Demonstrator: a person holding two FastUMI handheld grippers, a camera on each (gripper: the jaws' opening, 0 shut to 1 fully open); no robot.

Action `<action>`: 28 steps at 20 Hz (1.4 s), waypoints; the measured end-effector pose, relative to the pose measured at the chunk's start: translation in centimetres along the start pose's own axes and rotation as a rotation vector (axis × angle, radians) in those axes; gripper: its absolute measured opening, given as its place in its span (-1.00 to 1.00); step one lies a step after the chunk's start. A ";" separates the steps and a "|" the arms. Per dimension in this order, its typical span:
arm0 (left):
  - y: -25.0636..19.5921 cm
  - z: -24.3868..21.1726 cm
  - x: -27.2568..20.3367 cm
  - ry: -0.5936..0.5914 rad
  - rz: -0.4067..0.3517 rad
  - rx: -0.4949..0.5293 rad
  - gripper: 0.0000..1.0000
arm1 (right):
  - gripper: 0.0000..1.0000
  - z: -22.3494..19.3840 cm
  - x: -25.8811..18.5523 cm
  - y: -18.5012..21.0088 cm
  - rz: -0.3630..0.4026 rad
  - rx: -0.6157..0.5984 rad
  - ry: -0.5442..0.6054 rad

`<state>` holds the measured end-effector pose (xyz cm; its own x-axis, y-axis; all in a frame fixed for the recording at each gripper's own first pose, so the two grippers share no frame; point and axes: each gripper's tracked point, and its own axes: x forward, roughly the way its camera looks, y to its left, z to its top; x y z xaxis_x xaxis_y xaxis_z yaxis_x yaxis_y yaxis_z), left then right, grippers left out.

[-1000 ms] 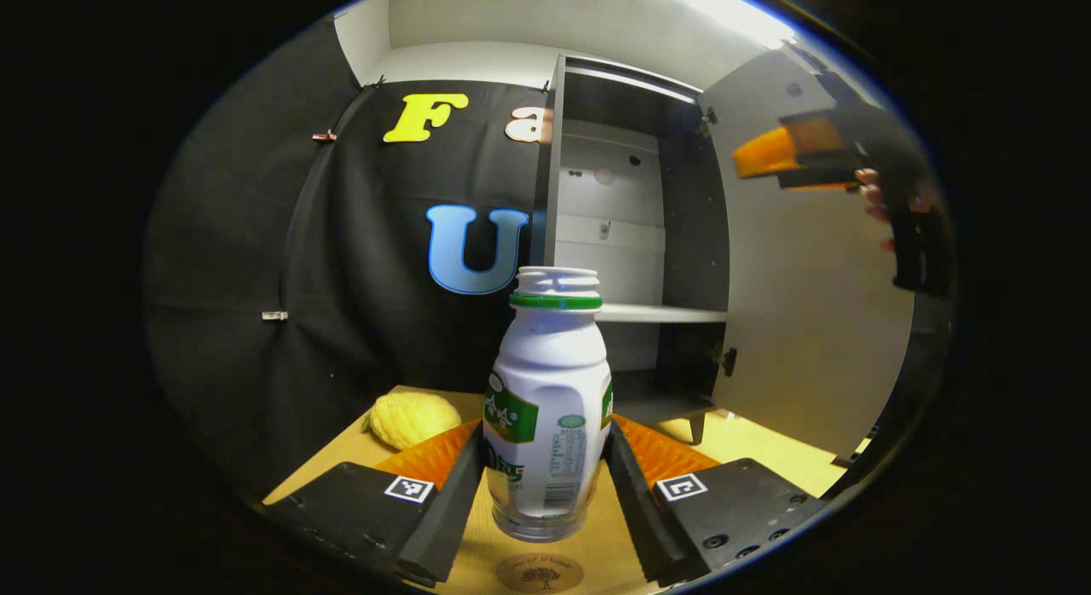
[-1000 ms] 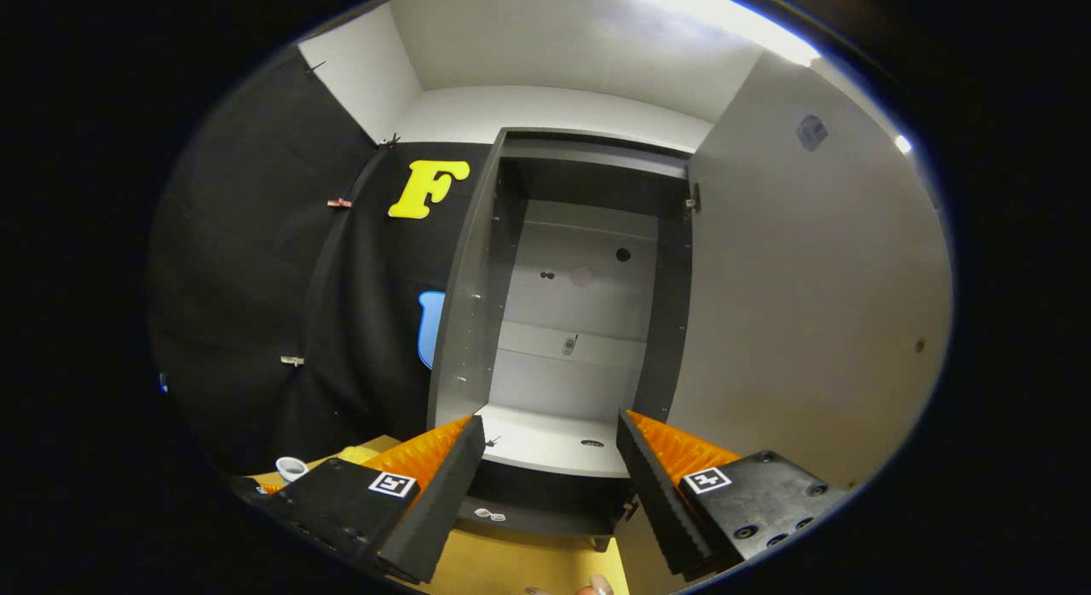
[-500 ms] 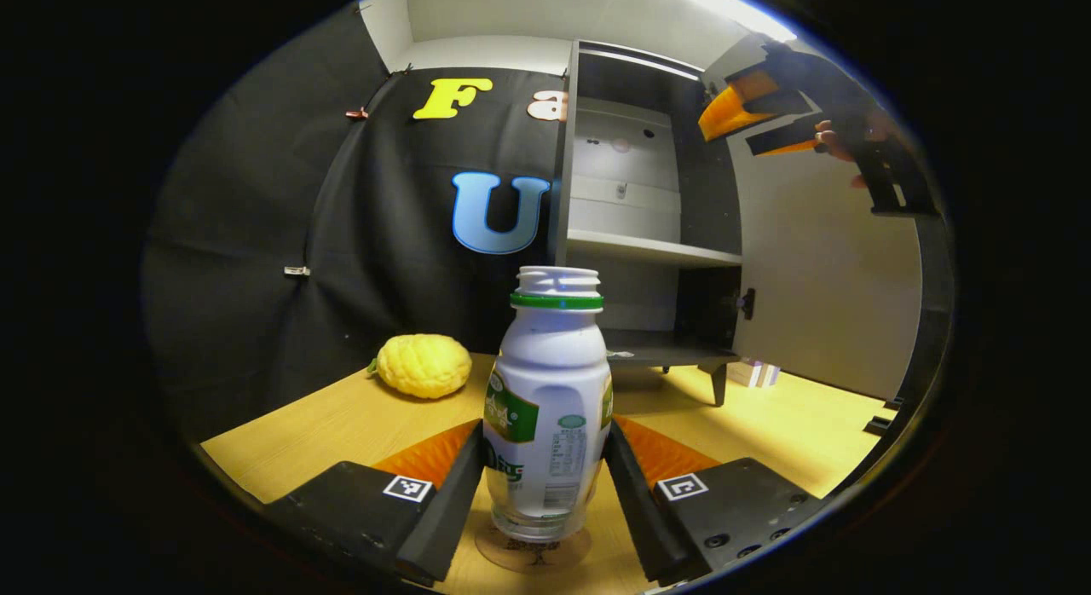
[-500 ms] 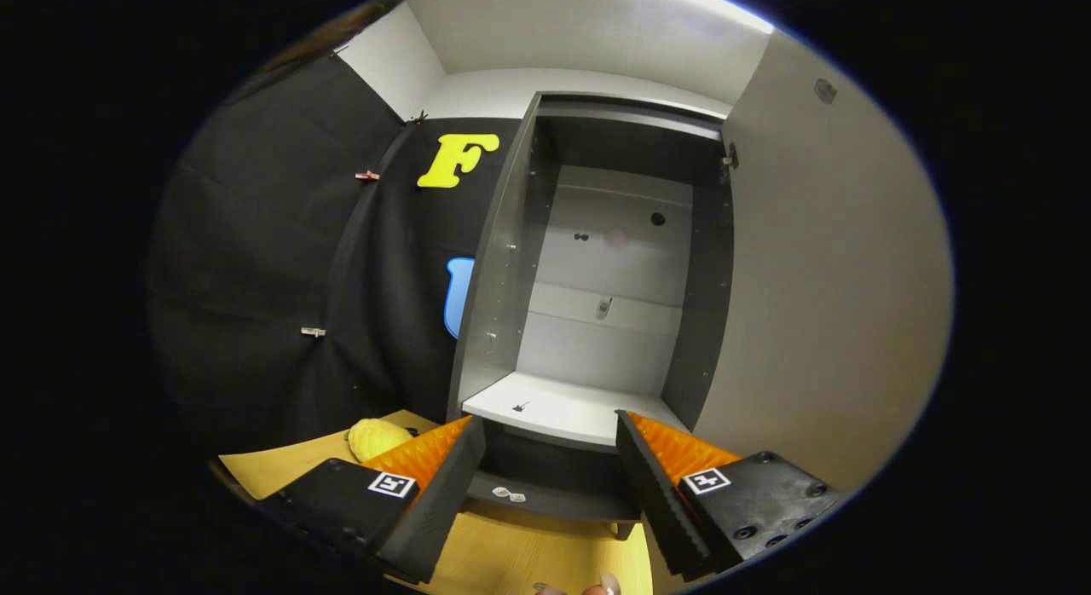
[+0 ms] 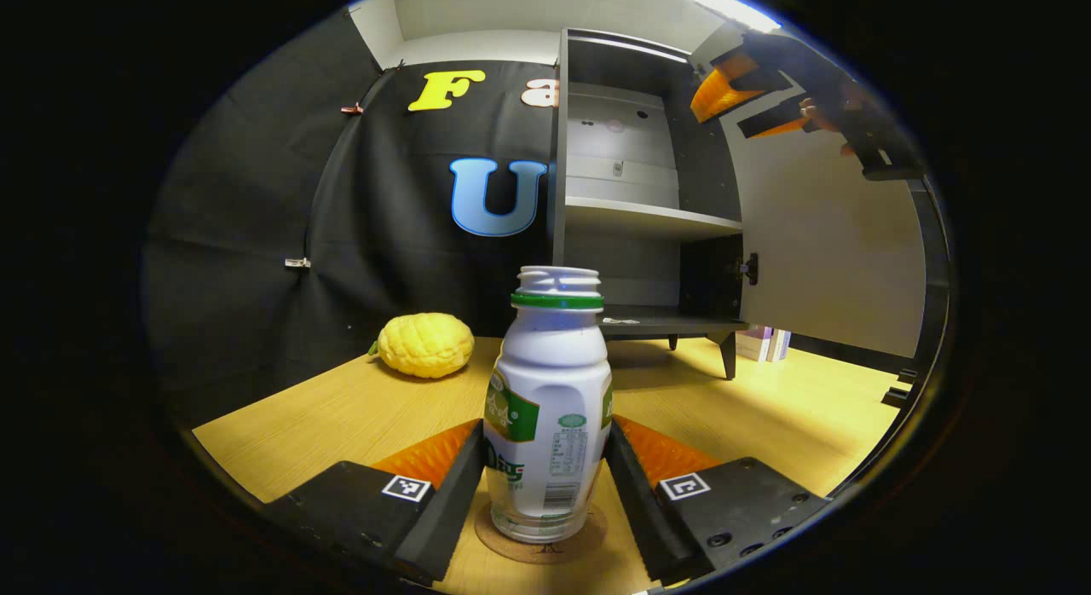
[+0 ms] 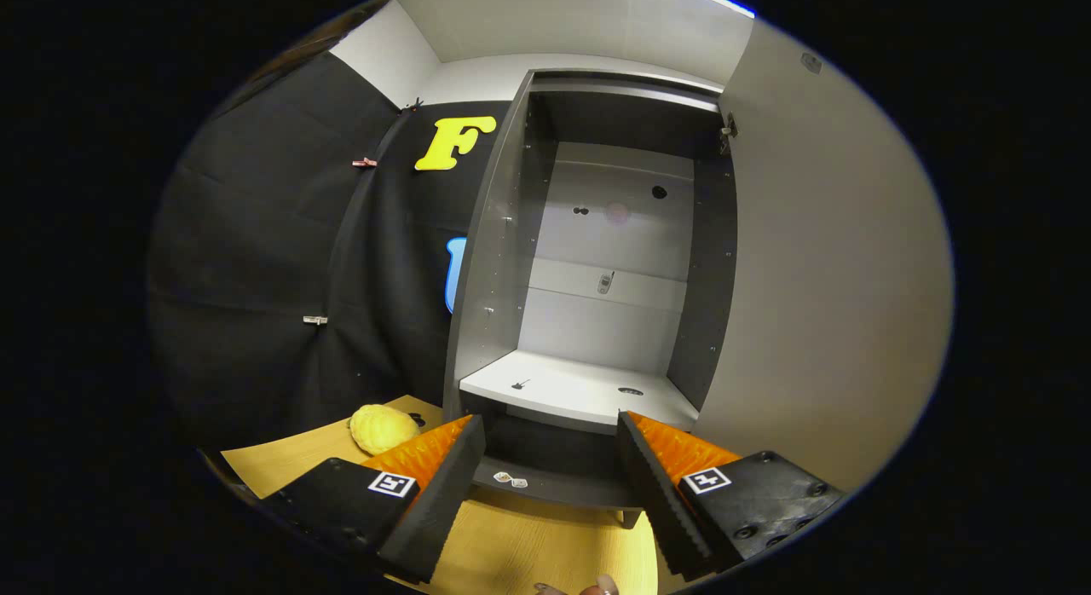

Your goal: Open the cabinet door with the right hand, grasp the bottle in the cabinet with the left hand and place it on the coaster, then close the cabinet door with the right hand.

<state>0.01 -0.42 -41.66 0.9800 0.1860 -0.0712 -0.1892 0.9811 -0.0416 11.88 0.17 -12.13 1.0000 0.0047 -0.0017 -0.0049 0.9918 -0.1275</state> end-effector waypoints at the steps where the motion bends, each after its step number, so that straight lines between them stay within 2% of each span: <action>1: -0.1 -0.2 0.0 0.008 0.002 0.000 0.66 | 0.95 -0.1 0.0 0.1 0.002 -0.004 0.002; 3: 0.2 -0.4 0.8 0.035 0.022 0.020 0.69 | 0.95 -0.2 -0.1 0.5 0.011 -0.009 0.008; 5: 0.3 0.2 0.2 0.007 0.021 0.036 0.80 | 0.95 -0.1 -0.2 1.0 0.022 -0.009 0.012; 9: -0.7 3.6 0.5 -0.039 -0.019 0.039 0.90 | 0.94 0.2 -0.6 1.2 0.021 -0.014 0.023; 15: -0.4 14.6 -0.7 -0.107 -0.051 0.030 0.89 | 0.95 4.0 -3.2 -0.2 0.004 0.021 0.001; 21: -0.7 25.5 -1.0 -0.041 -0.213 0.051 0.93 | 0.95 7.6 -10.0 -2.4 0.015 0.062 -0.007; 24: -1.6 29.5 -1.3 -0.021 -0.314 0.026 0.89 | 0.99 7.7 -14.4 -2.1 0.057 0.151 0.037; 26: -2.7 31.1 -1.1 0.005 -0.388 0.012 0.86 | 0.89 6.7 -17.0 -4.0 0.009 0.148 0.089; 27: -3.0 32.0 -0.9 0.008 -0.409 0.006 0.86 | 1.00 6.4 -18.2 -5.5 -0.043 0.116 0.098; 28: -3.4 32.6 -0.7 0.012 -0.431 -0.001 0.89 | 1.00 6.2 -19.4 -7.0 -0.096 0.096 0.101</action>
<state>2.02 -2.15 -8.97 0.9686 -0.2417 -0.0586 0.2375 0.9688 -0.0715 -7.48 -6.10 -5.07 0.9906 -0.0988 -0.0943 0.0957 0.9947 -0.0365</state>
